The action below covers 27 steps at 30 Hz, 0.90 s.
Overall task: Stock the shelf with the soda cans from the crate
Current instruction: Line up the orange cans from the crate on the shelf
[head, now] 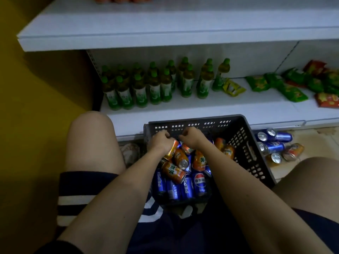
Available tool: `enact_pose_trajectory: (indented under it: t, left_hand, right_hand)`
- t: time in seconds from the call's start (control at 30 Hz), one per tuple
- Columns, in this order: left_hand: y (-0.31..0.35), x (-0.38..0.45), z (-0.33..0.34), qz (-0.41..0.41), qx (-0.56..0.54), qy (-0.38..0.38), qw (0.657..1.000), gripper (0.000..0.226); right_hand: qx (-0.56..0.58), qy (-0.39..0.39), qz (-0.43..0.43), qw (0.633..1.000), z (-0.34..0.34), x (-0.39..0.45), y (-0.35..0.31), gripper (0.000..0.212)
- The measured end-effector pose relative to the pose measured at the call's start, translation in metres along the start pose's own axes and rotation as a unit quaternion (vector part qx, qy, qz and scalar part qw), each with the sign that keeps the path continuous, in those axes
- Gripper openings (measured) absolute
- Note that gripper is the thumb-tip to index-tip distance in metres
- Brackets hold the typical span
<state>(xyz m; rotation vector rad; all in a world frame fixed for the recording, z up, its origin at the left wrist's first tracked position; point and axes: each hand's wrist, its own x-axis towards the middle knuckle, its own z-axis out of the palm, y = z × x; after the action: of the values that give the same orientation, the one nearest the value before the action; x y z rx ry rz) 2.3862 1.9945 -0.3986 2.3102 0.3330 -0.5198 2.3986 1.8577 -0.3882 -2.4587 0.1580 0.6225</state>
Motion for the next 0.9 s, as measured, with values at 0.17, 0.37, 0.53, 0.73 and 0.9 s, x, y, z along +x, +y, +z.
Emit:
enact_pose_trajectory:
  t: [0.17,0.37,0.53,0.73,0.9]
  left_hand:
    - [-0.048,0.008,0.050,-0.119,-0.049,-0.017,0.992,0.025]
    - [-0.076,0.018,0.095,-0.245,-0.130,-0.029,0.960,0.034]
    - [-0.102,0.034,0.125,-0.348,-0.174,-0.030,0.921,0.039]
    - [-0.112,0.046,0.127,-0.429,-0.266,-0.013,0.863,0.037]
    - [-0.119,0.050,0.118,-0.460,-0.286,-0.030,0.840,0.041]
  right_hand:
    - [-0.024,-0.066,0.023,0.997,0.055,0.018,0.027,0.017]
    - [-0.063,-0.133,0.034,0.989,0.120,0.030,0.057,0.036]
    - [-0.144,-0.141,0.056,0.978,0.161,0.041,0.071,0.046]
    - [-0.214,-0.106,0.096,0.966,0.194,0.047,0.047,0.041]
    - [-0.229,-0.117,0.137,0.957,0.210,0.056,0.038,0.042]
